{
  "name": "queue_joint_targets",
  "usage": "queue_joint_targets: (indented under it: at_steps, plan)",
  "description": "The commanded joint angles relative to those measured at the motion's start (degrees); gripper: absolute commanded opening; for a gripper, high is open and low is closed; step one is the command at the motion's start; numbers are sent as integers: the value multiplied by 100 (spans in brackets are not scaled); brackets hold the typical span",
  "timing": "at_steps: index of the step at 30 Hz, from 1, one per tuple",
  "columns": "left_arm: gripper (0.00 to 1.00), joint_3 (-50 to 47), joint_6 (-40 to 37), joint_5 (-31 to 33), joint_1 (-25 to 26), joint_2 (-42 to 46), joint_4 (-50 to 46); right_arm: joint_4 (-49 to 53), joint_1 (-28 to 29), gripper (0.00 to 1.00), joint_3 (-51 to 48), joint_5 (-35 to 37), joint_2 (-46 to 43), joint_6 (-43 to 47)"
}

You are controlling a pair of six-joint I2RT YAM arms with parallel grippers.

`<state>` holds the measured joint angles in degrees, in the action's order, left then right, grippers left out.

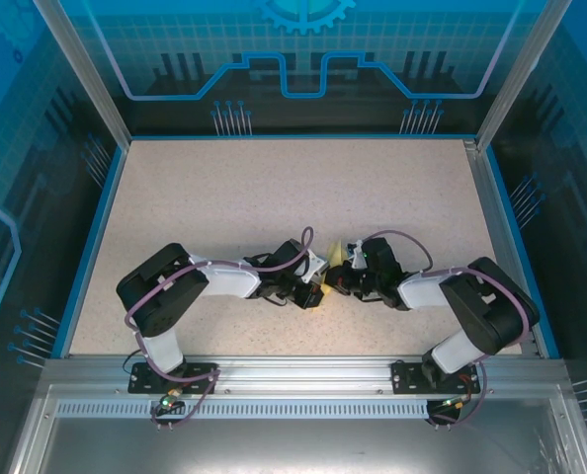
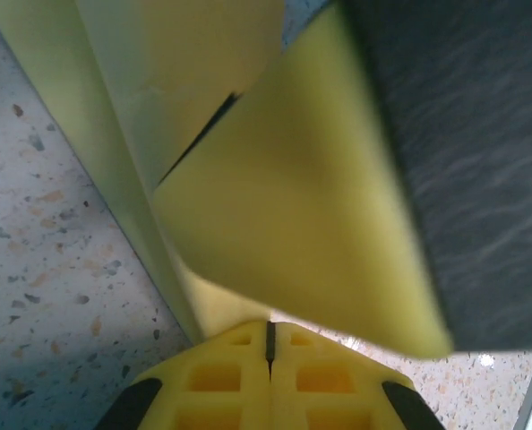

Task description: Fold a paper plane with a square sheet of paper (pick it up from the middle)

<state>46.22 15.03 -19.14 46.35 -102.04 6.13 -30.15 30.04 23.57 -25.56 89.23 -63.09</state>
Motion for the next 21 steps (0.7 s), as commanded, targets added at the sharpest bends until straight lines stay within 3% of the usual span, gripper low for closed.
queue_joint_targets:
  at_steps: [1,11,21]
  plan:
    - [4,-304,-35,303,98,-203,-525,-522,120,0,-7,4,200,-250]
    - [4,-319,-77,270,103,-211,-549,7,138,0,206,480,758,-60]
    - [4,-272,-131,305,146,-280,-672,2145,180,0,708,1606,347,542]
